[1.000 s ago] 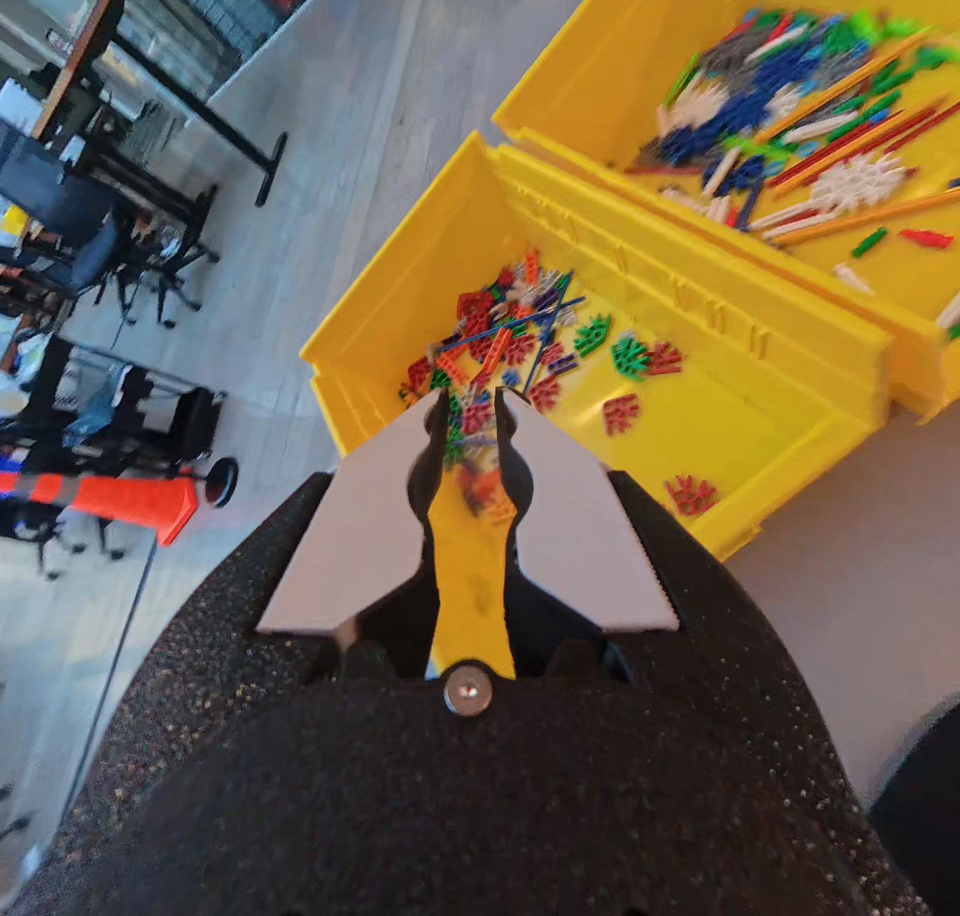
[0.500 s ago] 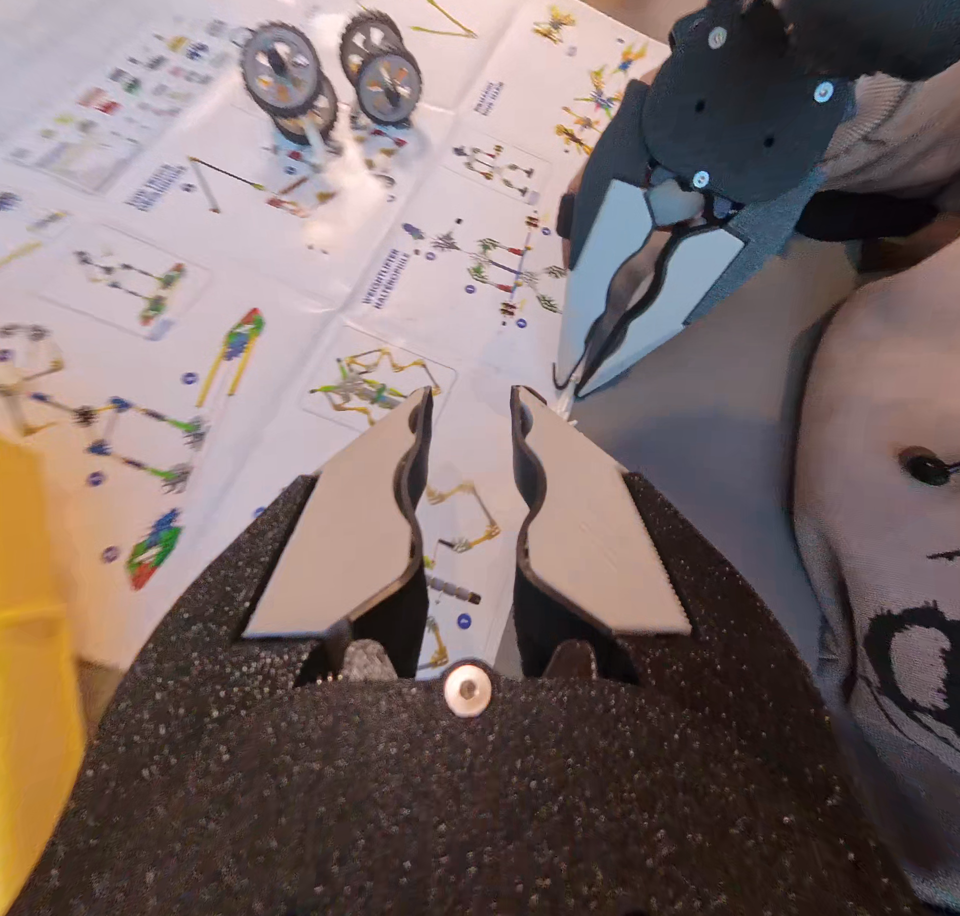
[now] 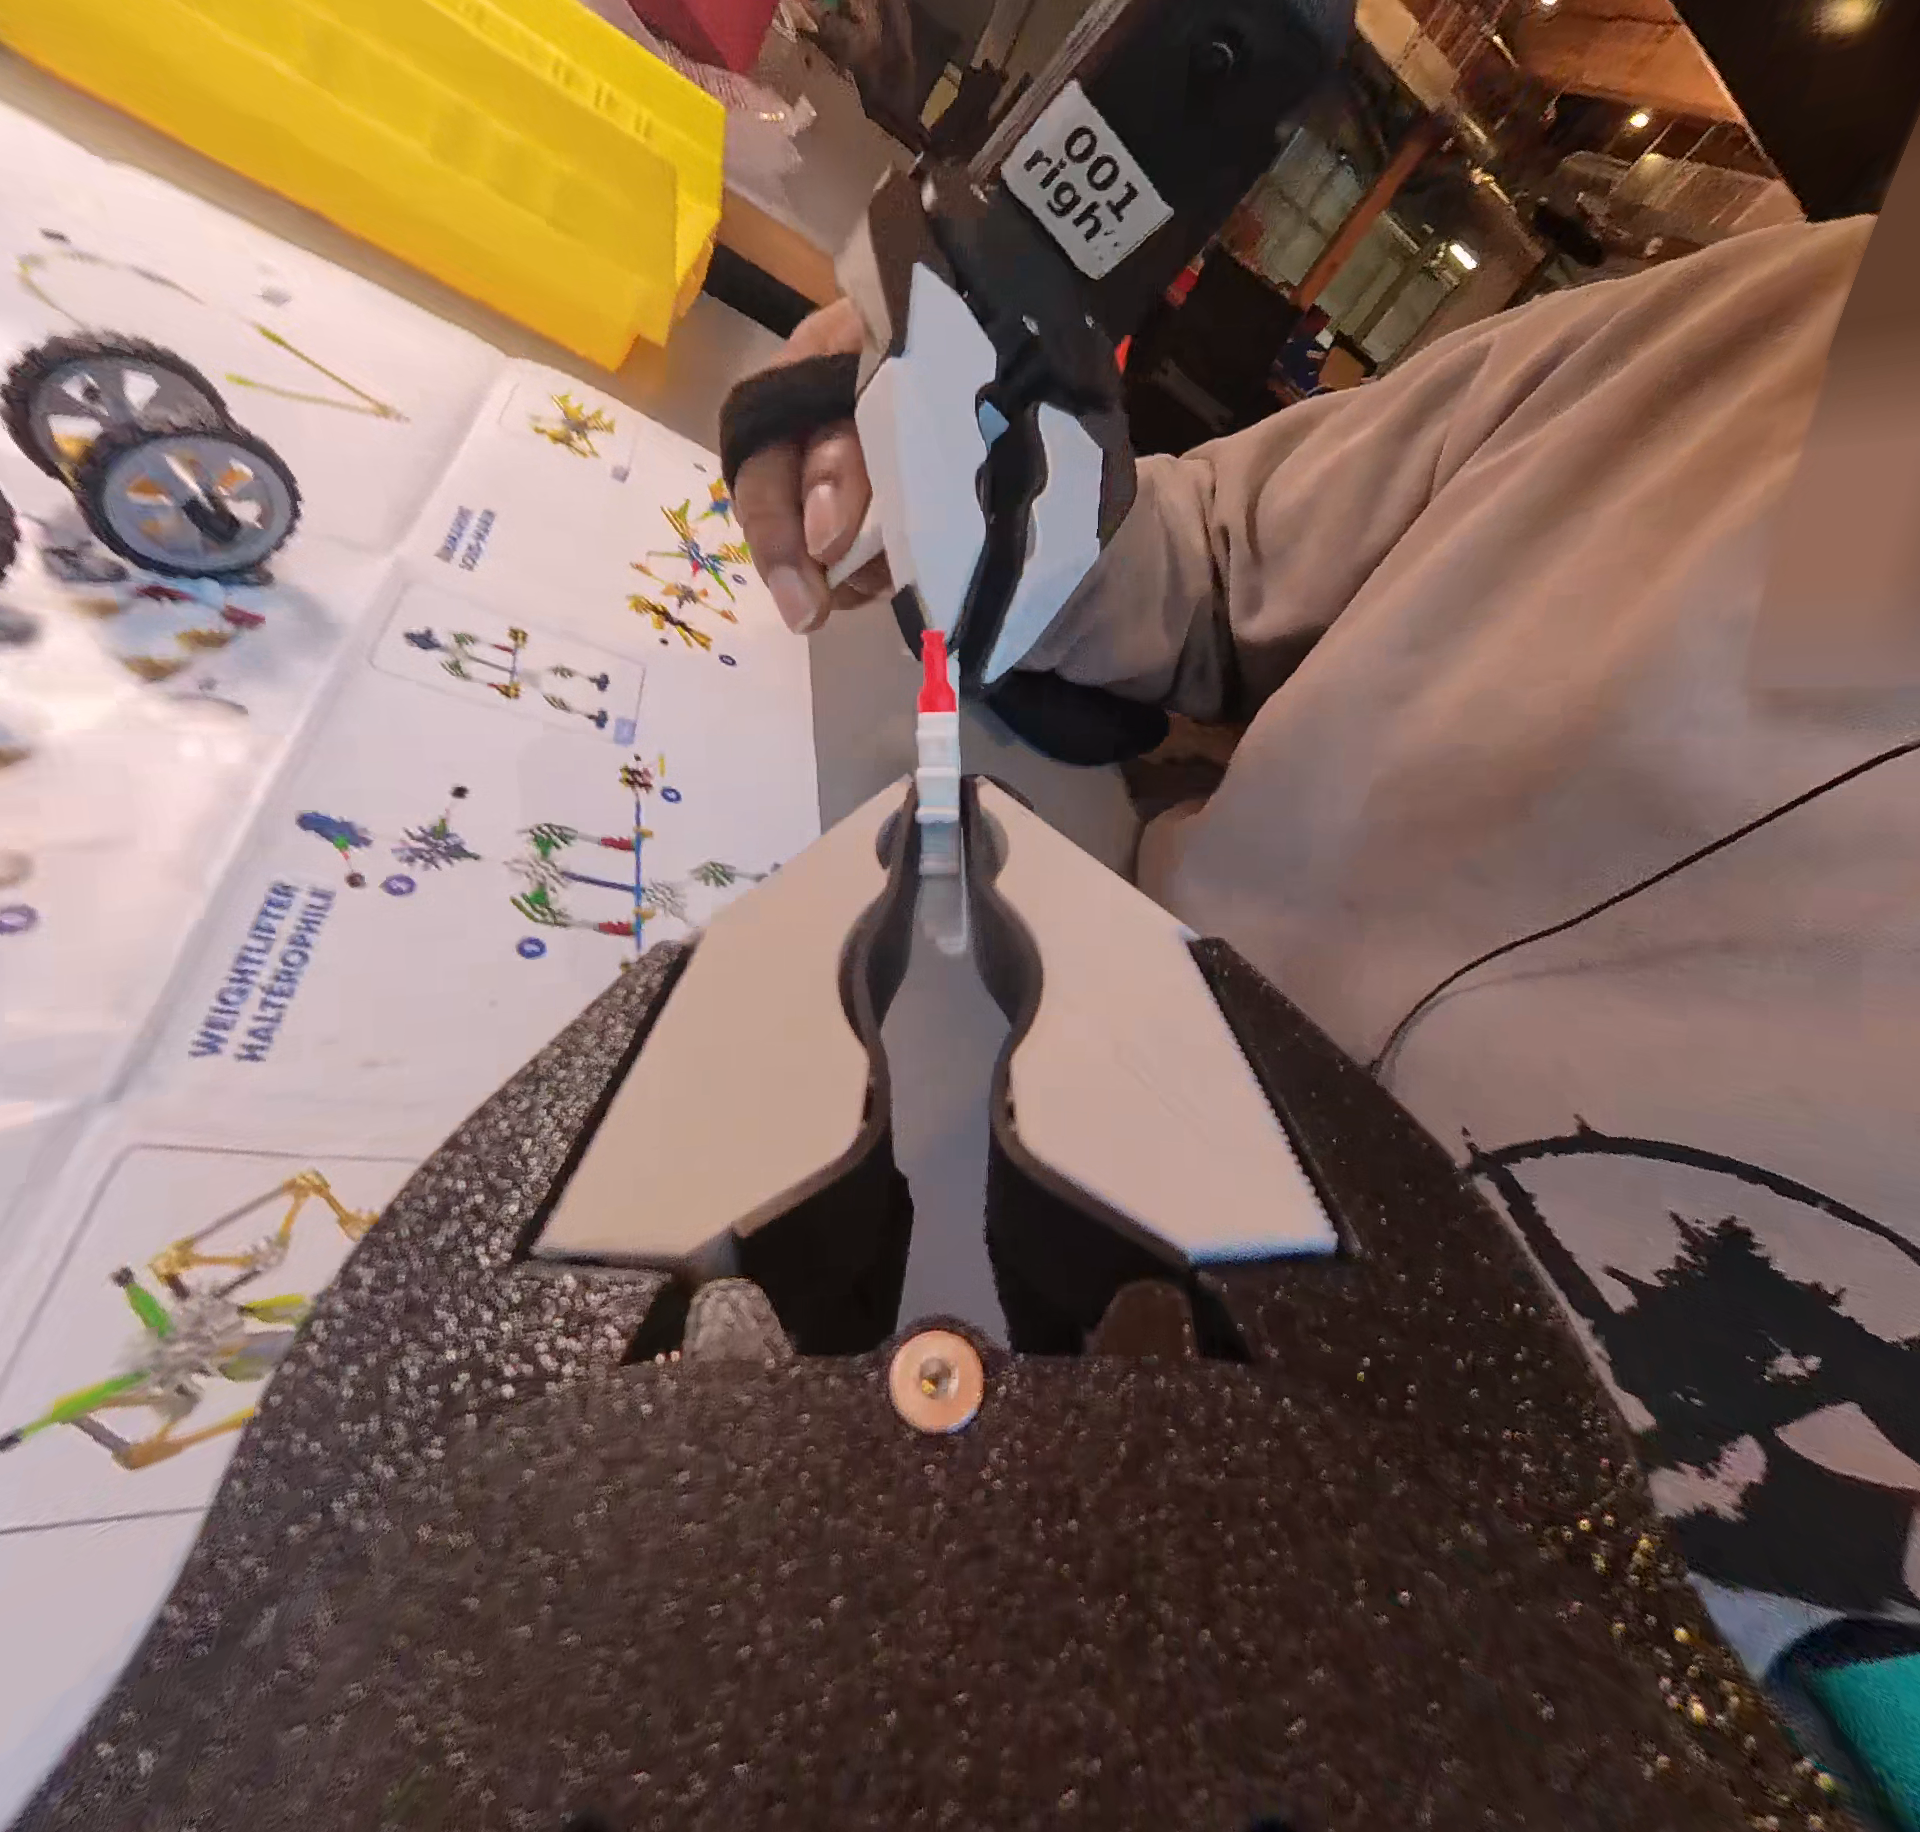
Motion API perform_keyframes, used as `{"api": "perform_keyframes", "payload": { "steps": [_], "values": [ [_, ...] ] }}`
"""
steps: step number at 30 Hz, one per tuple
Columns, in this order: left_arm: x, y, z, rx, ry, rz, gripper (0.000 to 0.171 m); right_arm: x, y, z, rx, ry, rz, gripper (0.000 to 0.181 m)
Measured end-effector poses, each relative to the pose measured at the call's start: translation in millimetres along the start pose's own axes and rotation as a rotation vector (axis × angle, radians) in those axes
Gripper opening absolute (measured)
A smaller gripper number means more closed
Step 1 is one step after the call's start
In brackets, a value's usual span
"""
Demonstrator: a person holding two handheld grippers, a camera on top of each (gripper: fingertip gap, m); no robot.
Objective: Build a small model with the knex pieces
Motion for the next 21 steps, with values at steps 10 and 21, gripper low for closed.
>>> {"api": "perform_keyframes", "payload": {
  "steps": [10,21],
  "values": [
    [19,-3,18,0.278,-0.013,0.139,0.004,-9,-8,-6,0.222,-0.077,0.069,0.004],
    [15,12,6,0.210,-0.060,0.241,0.004,-2,-18,-17,0.307,-0.070,0.028,0.004]
  ]
}}
Point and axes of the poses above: each gripper's, where its closed fingertips meet, x out along the fingers, z out of its top, y = z × x across the jaws, the point moved 5 cm from there along -x, back along the fingers, and after that the axes turned 5 degrees about z, right-handed, at the moved point
